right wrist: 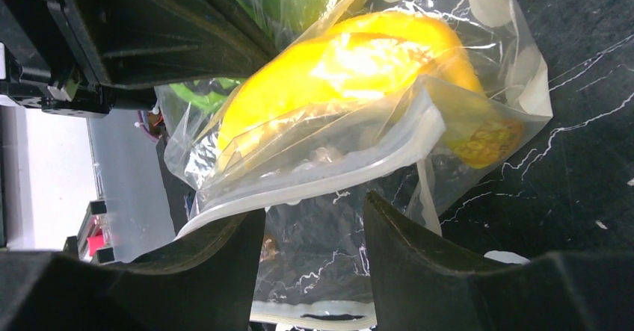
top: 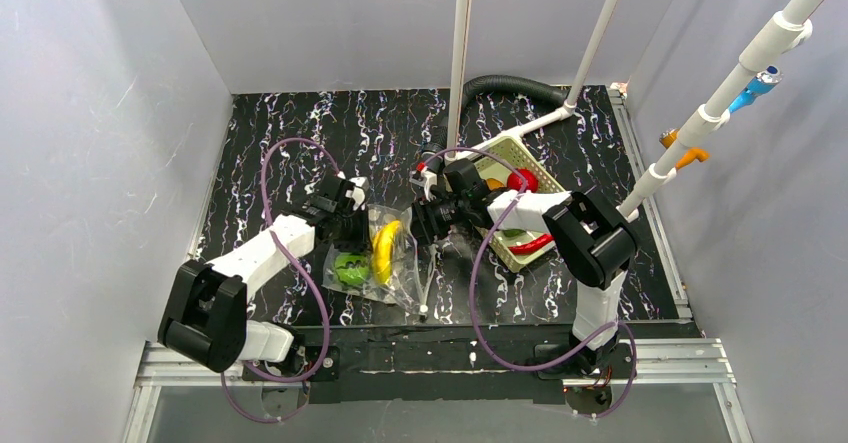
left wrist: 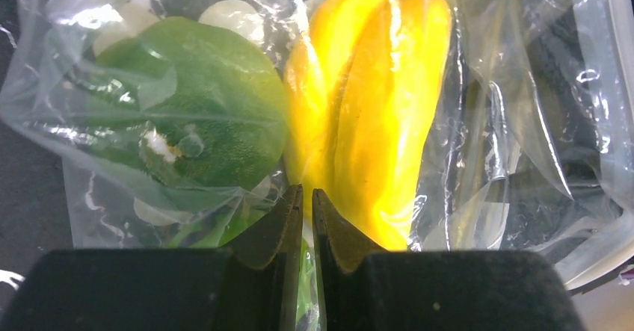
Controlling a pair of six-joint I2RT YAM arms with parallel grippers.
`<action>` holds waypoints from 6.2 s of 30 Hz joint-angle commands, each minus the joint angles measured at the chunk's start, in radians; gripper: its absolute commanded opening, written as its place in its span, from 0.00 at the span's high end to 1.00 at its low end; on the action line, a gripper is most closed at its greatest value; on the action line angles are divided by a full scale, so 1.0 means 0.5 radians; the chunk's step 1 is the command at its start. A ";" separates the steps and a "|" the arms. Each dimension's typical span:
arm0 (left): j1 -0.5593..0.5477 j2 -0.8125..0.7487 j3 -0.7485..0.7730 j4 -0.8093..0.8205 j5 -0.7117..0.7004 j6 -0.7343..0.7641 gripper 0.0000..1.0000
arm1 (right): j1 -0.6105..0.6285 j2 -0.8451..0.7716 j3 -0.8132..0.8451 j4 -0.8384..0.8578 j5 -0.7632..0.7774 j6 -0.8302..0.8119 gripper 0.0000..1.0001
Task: Open the zip-top bag and remove the fake food
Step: Pick up the fake fruit from the zipper food storage bag.
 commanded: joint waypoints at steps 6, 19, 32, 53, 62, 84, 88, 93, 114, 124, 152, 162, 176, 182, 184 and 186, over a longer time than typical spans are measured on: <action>-0.066 -0.019 -0.120 0.028 0.112 -0.052 0.91 | 0.029 0.029 0.081 0.036 -0.047 0.018 0.41; -0.103 -0.044 -0.150 0.044 0.151 -0.098 0.91 | 0.029 0.048 0.098 0.038 -0.060 0.039 0.41; -0.145 -0.163 -0.119 0.006 0.038 -0.105 0.83 | 0.014 -0.032 -0.037 0.545 -0.511 0.319 0.34; -0.145 -0.073 -0.109 0.247 0.286 -0.152 0.72 | 0.078 0.046 0.183 -0.121 -0.092 -0.045 0.30; -0.148 0.022 -0.095 0.348 0.342 -0.204 0.76 | 0.130 0.105 0.272 -0.332 0.170 -0.155 0.28; -0.139 -0.279 -0.133 -0.077 -0.181 -0.075 0.89 | -0.018 -0.104 0.272 -0.483 -0.138 -0.316 0.92; -0.131 -0.335 -0.141 -0.073 -0.175 -0.063 0.88 | -0.071 -0.157 0.219 -0.459 -0.332 -0.333 0.96; -0.130 -0.409 -0.137 -0.057 -0.134 -0.068 0.76 | -0.100 -0.125 0.298 -0.683 -0.421 -0.491 0.97; -0.127 -0.570 -0.153 0.034 0.154 -0.049 0.53 | -0.248 -0.237 0.106 -0.294 -0.753 0.130 0.99; -0.127 -0.563 -0.165 0.091 0.280 -0.034 0.52 | -0.348 -0.227 -0.065 0.043 -0.474 0.816 0.99; -0.127 -0.660 -0.159 0.071 0.397 0.072 0.44 | -0.513 -0.371 0.429 -1.771 -0.472 -1.078 0.99; -0.128 -0.713 -0.136 0.000 0.376 0.128 0.42 | -0.572 -0.423 0.477 -2.070 -0.308 -1.460 0.99; -0.127 -0.770 -0.027 -0.119 0.358 0.221 0.33 | -0.625 -0.618 0.558 -2.369 -0.073 -1.917 0.99; -0.124 -0.792 0.057 -0.254 0.268 0.353 0.17 | -0.668 -0.721 0.523 -2.410 -0.055 -2.026 0.99; -0.124 -0.796 0.085 -0.285 0.241 0.394 0.12 | -0.684 -0.745 0.507 -2.406 -0.042 -2.040 0.99; -0.125 -0.807 0.111 -0.314 0.189 0.434 0.06 | -0.706 -0.763 0.494 -2.394 -0.006 -2.034 0.99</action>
